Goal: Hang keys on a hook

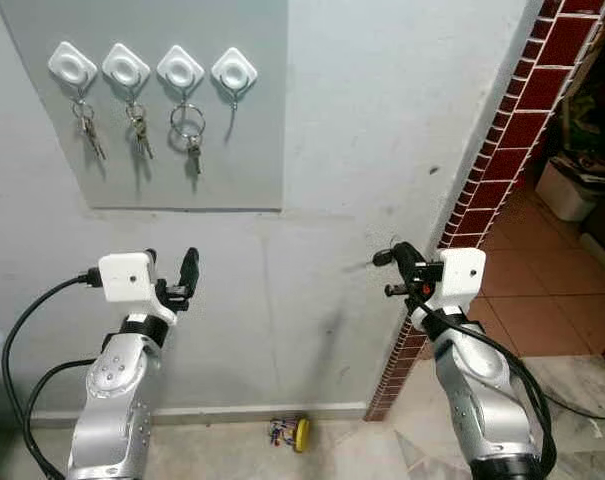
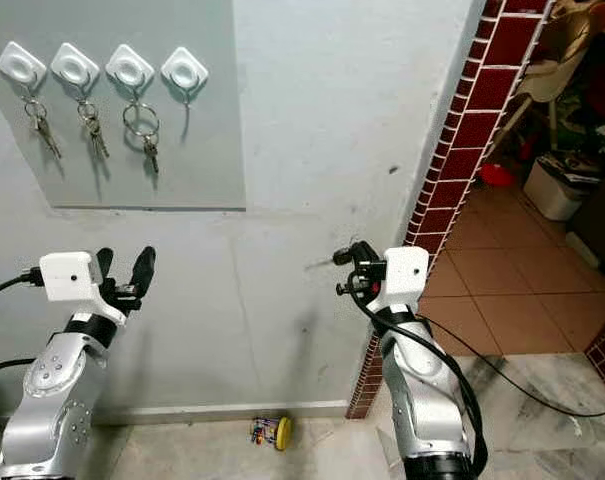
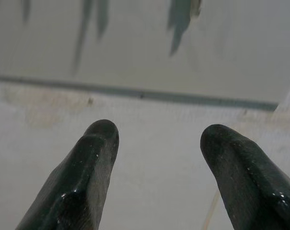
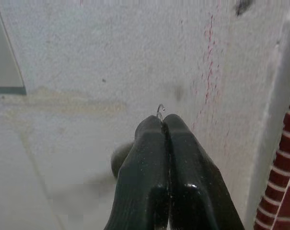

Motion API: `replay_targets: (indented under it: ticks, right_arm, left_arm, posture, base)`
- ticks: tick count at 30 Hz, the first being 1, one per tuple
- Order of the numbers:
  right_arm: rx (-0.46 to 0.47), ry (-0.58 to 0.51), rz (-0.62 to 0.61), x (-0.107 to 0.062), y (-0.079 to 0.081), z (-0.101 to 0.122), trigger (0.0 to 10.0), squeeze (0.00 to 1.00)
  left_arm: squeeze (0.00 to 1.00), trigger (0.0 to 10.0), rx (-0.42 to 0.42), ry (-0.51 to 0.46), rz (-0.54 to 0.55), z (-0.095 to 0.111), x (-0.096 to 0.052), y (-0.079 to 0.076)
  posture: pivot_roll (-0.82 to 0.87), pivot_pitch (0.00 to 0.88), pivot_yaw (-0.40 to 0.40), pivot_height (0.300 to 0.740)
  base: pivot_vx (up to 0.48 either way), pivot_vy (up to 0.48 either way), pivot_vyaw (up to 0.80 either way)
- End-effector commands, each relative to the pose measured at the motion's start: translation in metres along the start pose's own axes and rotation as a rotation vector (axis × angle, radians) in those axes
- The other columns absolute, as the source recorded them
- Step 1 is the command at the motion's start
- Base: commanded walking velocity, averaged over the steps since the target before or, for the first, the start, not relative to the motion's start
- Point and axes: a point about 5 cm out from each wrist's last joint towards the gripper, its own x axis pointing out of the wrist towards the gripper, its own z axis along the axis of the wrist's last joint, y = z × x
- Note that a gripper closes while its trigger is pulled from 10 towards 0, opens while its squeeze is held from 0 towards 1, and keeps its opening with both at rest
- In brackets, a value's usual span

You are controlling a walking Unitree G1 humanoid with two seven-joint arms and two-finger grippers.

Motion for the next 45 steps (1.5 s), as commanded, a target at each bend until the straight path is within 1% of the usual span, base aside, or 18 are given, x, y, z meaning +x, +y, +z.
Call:
replay_targets:
  ticks: [1, 3, 7, 11, 20, 28, 31, 35, 40, 41, 45]
  right_arm:
    - [-0.005, -0.02, -0.002, 0.002, -0.002, 0.005, 10.0, 0.0]
    - [-0.006, -0.019, -0.003, 0.002, -0.002, 0.004, 10.0, 0.0]
    - [0.0, -0.015, 0.001, 0.0, 0.002, 0.002, 10.0, 0.0]
    - [0.01, -0.011, 0.007, -0.001, 0.005, 0.0, 10.0, 0.0]
    - [0.015, -0.012, 0.005, -0.001, 0.005, 0.0, 10.0, 0.0]
    - [0.019, -0.009, 0.005, -0.002, 0.006, -0.001, 10.0, 0.0]
    - [0.02, -0.007, 0.004, -0.003, 0.006, -0.002, 10.0, 0.0]
    - [0.02, -0.006, 0.004, -0.003, 0.006, -0.002, 10.0, 0.0]
    - [0.021, -0.005, 0.001, -0.002, 0.006, -0.001, 10.0, 0.0]
    - [0.018, -0.006, -0.004, -0.001, 0.005, -0.001, 10.0, 0.0]
    - [0.022, -0.007, -0.006, 0.001, 0.005, 0.001, 10.0, 0.0]
  left_arm:
    - [0.0, 10.0, -0.004, -0.01, -0.011, 0.004, 0.002, 0.0]
    - [0.0, 10.0, -0.02, -0.004, -0.005, 0.003, 0.003, 0.002]
    - [0.0, 10.0, -0.024, 0.003, -0.003, 0.002, 0.002, 0.002]
    - [0.0, 10.0, -0.024, 0.012, -0.007, 0.0, 0.001, 0.001]
    - [0.0, 10.0, -0.035, 0.02, -0.009, -0.001, 0.001, 0.001]
    - [0.0, 10.0, -0.027, 0.027, -0.013, -0.002, 0.001, 0.0]
    - [0.0, 10.0, -0.005, 0.037, -0.004, -0.003, 0.002, 0.0]
    - [0.0, 10.0, -0.003, 0.038, -0.003, -0.003, 0.002, 0.0]
    - [0.0, 10.0, 0.046, 0.039, -0.047, 0.0, 0.004, -0.01]
    - [0.0, 10.0, 0.071, 0.041, -0.051, 0.0, 0.004, -0.011]
    - [0.0, 10.0, 0.116, 0.042, -0.085, 0.001, 0.005, -0.014]
  posture:
    - [-0.11, 0.021, 0.008, 0.74]
    - [-0.11, 0.02, 0.007, 0.74]
    - [-0.11, 0.02, 0.007, 0.74]
    - [-0.11, 0.017, 0.006, 0.74]
    - [-0.11, 0.011, 0.008, 0.74]
    - [-0.11, 0.011, 0.008, 0.74]
    - [-0.11, 0.011, 0.008, 0.74]
    - [-0.11, 0.011, 0.008, 0.74]
    - [-0.11, 0.016, 0.008, 0.74]
    - [-0.11, 0.02, 0.007, 0.74]
    - [-0.11, 0.026, 0.007, 0.74]
  base:
    - [0.0, 0.0, 0.0]
    - [0.0, 0.0, 0.0]
    - [0.0, 0.236, 0.0]
    - [0.0, 0.449, 0.0]
    - [0.0, 0.449, 0.0]
    - [0.0, 0.401, 0.0]
    - [0.0, 0.0, 0.0]
    - [0.0, 0.0, 0.0]
    - [0.0, 0.0, 0.0]
    - [0.0, 0.0, 0.0]
    - [0.0, 0.0, 0.0]
